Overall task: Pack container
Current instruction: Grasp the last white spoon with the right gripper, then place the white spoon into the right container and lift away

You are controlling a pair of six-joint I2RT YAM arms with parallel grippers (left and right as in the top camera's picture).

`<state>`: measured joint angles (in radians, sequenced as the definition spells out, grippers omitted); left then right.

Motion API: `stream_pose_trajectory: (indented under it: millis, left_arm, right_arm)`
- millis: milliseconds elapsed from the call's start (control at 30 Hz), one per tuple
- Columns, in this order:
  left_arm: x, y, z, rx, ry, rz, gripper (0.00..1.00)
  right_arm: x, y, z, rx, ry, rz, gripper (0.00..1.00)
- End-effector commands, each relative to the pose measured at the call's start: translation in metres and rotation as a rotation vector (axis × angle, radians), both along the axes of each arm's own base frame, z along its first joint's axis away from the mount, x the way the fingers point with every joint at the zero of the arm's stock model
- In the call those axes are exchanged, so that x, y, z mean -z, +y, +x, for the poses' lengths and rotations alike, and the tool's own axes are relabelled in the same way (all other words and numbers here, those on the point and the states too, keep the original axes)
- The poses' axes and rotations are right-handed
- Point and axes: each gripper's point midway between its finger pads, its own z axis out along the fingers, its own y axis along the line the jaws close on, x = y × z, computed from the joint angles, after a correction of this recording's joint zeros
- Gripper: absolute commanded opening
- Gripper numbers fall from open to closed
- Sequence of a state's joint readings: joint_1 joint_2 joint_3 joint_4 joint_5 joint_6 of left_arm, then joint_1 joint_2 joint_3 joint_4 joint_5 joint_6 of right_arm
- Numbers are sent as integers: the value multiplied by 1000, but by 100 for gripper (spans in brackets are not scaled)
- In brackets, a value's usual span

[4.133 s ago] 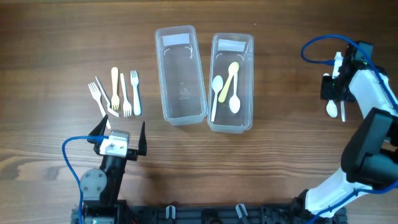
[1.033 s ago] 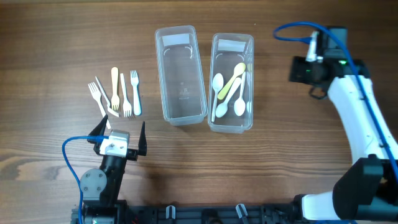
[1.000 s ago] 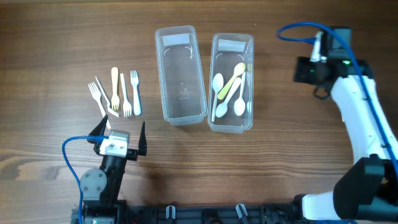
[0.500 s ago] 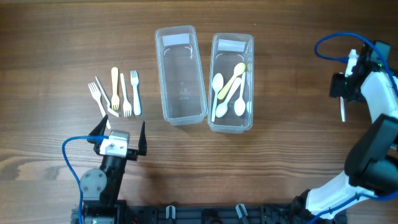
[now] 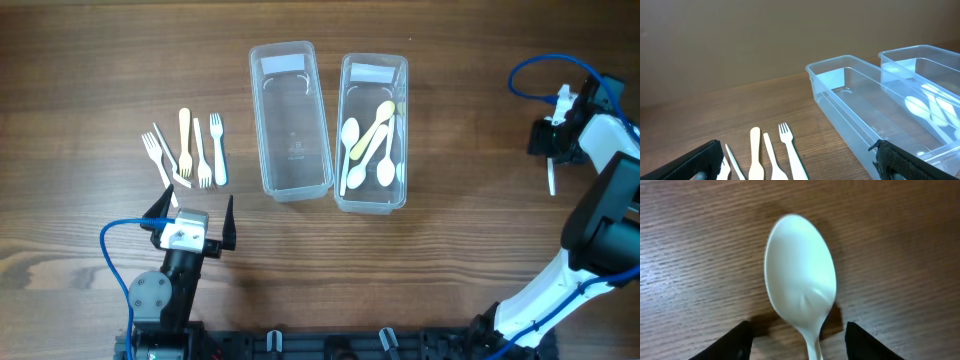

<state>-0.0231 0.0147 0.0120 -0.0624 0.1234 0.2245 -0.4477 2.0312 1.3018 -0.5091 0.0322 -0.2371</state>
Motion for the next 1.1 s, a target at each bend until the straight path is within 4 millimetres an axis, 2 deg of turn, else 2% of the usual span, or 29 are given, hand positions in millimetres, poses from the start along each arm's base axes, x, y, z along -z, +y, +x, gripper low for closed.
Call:
stream_pose_trajectory:
  millis: [0, 67, 167, 300, 400, 533, 633, 733, 900, 933, 1000, 1067]
  left_arm:
    - [2, 3, 0, -11, -1, 15, 100]
    - [2, 3, 0, -11, -1, 15, 100]
    - [2, 2, 0, -11, -1, 15, 100]
    - [2, 2, 0, -11, -1, 15, 100]
    - [2, 2, 0, -11, -1, 15, 100]
    - [2, 2, 0, -11, -1, 15, 100]
    - [2, 3, 0, -11, -1, 15, 100]
    - [2, 2, 0, -11, -1, 15, 100]
    - [2, 2, 0, -11, -1, 15, 100]
    - [2, 2, 0, -11, -1, 15, 100]
    - [2, 3, 0, -11, -1, 15, 100]
    - [2, 2, 0, -11, -1, 15, 100]
  right_arm:
    - [39, 19, -10, -46, 62, 100, 43]
    - [39, 21, -11, -48, 62, 110, 39]
    - [40, 24, -14, -44, 75, 123, 25]
    - [40, 34, -13, -1, 59, 190, 18]
    - [39, 39, -13, 26, 54, 230, 4]
    - [38, 46, -13, 105, 43, 288, 4]
    - [30, 67, -3, 71, -9, 412, 4]
    - [9, 90, 11, 17, -93, 546, 4]
    - [-53, 122, 30, -102, -236, 615, 4]
    - [-74, 135, 35, -152, -276, 617, 4]
    - [-102, 157, 39, -203, -318, 606, 4]
    - [-132, 188, 42, -265, -359, 607, 4]
